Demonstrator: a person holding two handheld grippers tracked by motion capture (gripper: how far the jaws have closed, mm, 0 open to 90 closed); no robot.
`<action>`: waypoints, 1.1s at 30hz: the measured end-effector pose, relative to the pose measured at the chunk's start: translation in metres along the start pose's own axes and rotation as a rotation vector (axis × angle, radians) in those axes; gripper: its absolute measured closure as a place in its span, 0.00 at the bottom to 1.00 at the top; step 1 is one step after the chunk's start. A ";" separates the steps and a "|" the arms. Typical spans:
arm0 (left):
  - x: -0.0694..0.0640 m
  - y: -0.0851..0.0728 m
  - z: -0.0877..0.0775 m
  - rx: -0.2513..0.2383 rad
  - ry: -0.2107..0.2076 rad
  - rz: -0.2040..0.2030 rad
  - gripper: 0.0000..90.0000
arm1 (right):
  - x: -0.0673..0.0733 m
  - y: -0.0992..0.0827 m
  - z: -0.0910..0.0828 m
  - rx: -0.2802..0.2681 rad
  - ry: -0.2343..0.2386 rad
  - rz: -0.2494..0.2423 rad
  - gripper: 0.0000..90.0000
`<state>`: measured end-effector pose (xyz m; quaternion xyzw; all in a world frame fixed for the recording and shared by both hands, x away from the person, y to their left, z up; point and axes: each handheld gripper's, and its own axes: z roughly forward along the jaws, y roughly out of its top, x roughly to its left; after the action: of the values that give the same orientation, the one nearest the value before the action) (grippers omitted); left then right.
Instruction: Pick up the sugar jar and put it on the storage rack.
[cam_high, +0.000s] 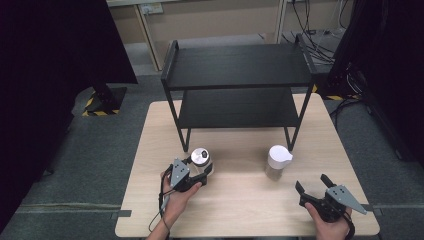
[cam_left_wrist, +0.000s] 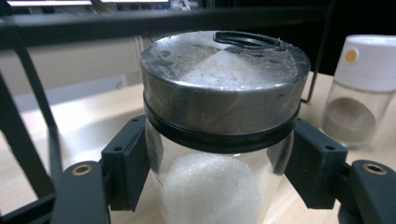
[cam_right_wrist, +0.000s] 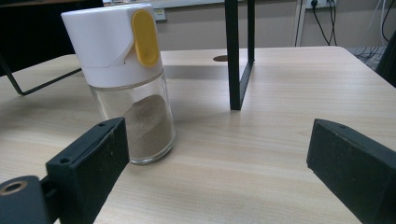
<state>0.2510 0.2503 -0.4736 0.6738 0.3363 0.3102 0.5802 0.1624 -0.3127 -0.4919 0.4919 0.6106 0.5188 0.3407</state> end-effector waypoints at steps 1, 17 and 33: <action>-0.003 0.004 -0.002 -0.019 0.020 0.003 0.33 | 0.000 0.000 0.000 -0.001 0.000 0.001 0.07; -0.022 0.044 -0.013 -0.179 0.161 0.053 0.33 | 0.000 -0.001 0.000 -0.003 -0.002 0.004 0.07; -0.029 0.083 -0.009 -0.202 0.254 0.051 0.33 | 0.000 0.000 0.000 -0.002 -0.001 0.003 0.07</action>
<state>0.2347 0.2232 -0.3913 0.5760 0.3567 0.4397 0.5896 0.1621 -0.3129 -0.4923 0.4926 0.6091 0.5199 0.3406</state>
